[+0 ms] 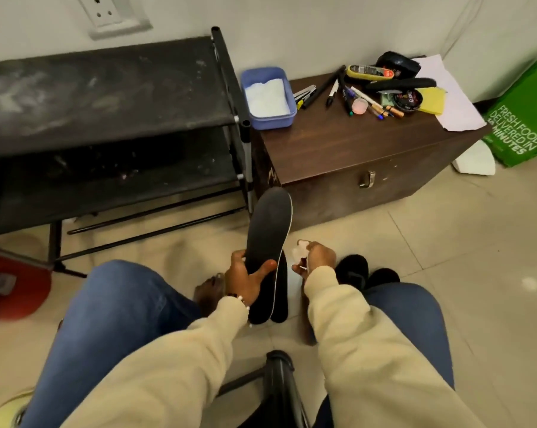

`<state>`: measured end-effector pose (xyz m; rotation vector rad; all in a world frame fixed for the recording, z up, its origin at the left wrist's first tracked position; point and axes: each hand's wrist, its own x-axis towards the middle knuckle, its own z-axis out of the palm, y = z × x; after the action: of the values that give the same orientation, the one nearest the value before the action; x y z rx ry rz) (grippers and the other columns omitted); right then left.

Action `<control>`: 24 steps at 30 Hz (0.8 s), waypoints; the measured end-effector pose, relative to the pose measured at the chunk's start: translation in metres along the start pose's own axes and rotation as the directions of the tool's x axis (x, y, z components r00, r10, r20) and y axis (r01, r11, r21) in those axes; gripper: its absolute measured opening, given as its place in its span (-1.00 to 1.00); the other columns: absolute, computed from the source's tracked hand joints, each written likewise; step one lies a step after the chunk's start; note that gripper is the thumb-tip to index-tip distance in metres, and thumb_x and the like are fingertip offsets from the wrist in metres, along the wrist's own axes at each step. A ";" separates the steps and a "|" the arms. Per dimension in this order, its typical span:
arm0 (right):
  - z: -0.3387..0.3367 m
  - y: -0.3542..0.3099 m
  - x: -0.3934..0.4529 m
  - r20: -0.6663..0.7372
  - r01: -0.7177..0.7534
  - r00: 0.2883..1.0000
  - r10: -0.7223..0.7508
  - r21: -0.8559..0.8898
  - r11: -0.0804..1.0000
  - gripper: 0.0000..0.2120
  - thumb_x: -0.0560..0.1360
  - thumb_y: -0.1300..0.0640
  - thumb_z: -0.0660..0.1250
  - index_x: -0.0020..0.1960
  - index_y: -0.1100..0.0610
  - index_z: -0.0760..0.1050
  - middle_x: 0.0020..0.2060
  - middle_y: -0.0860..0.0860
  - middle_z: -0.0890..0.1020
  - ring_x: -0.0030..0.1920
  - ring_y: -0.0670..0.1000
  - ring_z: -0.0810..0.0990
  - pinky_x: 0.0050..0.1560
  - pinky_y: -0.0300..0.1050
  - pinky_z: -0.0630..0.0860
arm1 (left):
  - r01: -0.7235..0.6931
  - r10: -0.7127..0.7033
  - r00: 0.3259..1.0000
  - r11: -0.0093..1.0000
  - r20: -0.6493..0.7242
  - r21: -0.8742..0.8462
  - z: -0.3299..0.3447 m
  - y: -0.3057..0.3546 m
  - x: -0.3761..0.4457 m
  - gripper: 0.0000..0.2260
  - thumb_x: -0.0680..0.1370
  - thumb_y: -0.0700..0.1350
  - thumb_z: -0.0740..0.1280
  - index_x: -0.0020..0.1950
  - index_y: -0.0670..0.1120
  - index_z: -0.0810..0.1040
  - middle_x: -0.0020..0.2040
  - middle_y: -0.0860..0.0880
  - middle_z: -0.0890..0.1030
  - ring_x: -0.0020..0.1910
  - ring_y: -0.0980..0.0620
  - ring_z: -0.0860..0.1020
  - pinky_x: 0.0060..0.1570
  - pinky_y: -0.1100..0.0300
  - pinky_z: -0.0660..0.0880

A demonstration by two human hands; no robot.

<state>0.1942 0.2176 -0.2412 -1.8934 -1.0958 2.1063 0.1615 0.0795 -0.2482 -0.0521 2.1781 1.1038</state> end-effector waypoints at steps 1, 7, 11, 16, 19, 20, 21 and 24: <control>0.004 0.011 0.004 0.011 -0.011 1.000 0.012 -0.085 0.996 -0.89 0.49 0.28 0.26 -0.13 0.22 0.56 -0.43 0.11 0.49 -0.43 0.06 0.43 -0.35 -0.03 0.52 | 0.041 -0.041 0.999 0.999 -0.028 0.025 0.001 -0.015 0.002 -0.53 0.58 0.06 0.30 0.41 -0.09 0.32 0.27 -0.07 0.51 0.25 -0.13 0.47 -0.18 0.42 0.18; 0.025 0.075 0.059 0.016 -0.054 0.997 0.070 -0.487 0.872 -0.69 0.57 0.04 0.24 0.14 0.27 0.49 -0.13 0.09 0.58 -0.11 0.10 0.56 -0.25 -0.07 0.59 | 0.315 -0.319 0.941 0.948 -0.112 -0.050 0.015 -0.087 0.061 -0.68 0.64 -0.16 0.19 0.40 -0.09 0.39 0.35 -0.14 0.45 0.30 -0.20 0.42 0.31 0.00 0.38; 0.041 0.131 0.103 0.020 -0.076 0.993 0.120 -0.665 0.743 -0.69 0.56 0.01 0.27 0.21 0.18 0.50 0.12 0.16 0.56 0.10 0.25 0.55 0.00 0.10 0.60 | 0.367 -0.372 0.923 0.928 -0.094 -0.069 0.030 -0.126 0.113 -0.68 0.60 -0.30 0.16 0.35 -0.17 0.46 0.30 -0.17 0.51 0.27 -0.20 0.47 0.31 0.01 0.40; 0.042 0.176 0.153 0.039 -0.046 0.993 0.108 -0.727 0.685 -0.77 0.55 0.21 0.25 0.14 0.24 0.58 0.12 0.21 0.60 0.13 0.26 0.55 0.17 0.14 0.51 | 0.445 -0.458 0.889 0.872 -0.023 -0.203 0.062 -0.168 0.171 -0.62 0.57 -0.38 0.13 0.34 -0.17 0.49 0.28 -0.15 0.53 0.25 -0.17 0.48 0.32 -0.05 0.40; 0.045 0.186 0.176 0.056 -0.019 0.994 0.090 -0.740 0.672 -0.79 0.56 0.22 0.22 0.09 0.24 0.58 0.07 0.18 0.62 0.09 0.21 0.57 0.18 0.11 0.51 | 0.457 -0.473 0.881 0.864 -0.030 -0.211 0.073 -0.180 0.191 -0.63 0.60 -0.35 0.12 0.37 -0.15 0.46 0.33 -0.14 0.50 0.30 -0.16 0.46 0.34 -0.03 0.39; 0.047 0.187 0.182 0.059 -0.013 0.995 0.084 -0.735 0.678 -0.80 0.56 0.22 0.23 0.09 0.23 0.58 0.07 0.16 0.62 0.09 0.18 0.57 0.20 0.09 0.50 | 0.456 -0.469 0.883 0.870 -0.028 -0.190 0.075 -0.183 0.196 -0.64 0.61 -0.34 0.13 0.38 -0.15 0.44 0.33 -0.13 0.49 0.30 -0.17 0.46 0.32 0.00 0.40; 0.049 0.188 0.186 0.068 -0.005 0.994 0.081 -0.732 0.682 -0.80 0.56 0.22 0.23 0.09 0.22 0.59 0.07 0.14 0.62 0.10 0.17 0.57 0.22 0.06 0.49 | 0.461 -0.467 0.884 0.877 -0.015 -0.138 0.077 -0.186 0.200 -0.63 0.61 -0.34 0.14 0.40 -0.16 0.41 0.32 -0.14 0.49 0.29 -0.18 0.46 0.26 0.04 0.44; 0.052 0.193 0.196 0.119 0.055 0.991 0.052 -0.748 0.661 -0.78 0.55 0.27 0.24 0.12 0.21 0.60 0.07 0.11 0.64 0.13 0.12 0.57 0.27 -0.04 0.46 | 0.464 -0.468 0.884 0.879 -0.011 -0.109 0.081 -0.193 0.209 -0.62 0.60 -0.34 0.14 0.41 -0.16 0.41 0.33 -0.13 0.48 0.29 -0.17 0.47 0.22 0.10 0.44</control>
<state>0.1769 0.1550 -0.5136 -2.0107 -2.2882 1.9359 0.1092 0.0686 -0.5388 -0.6179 1.9862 0.9332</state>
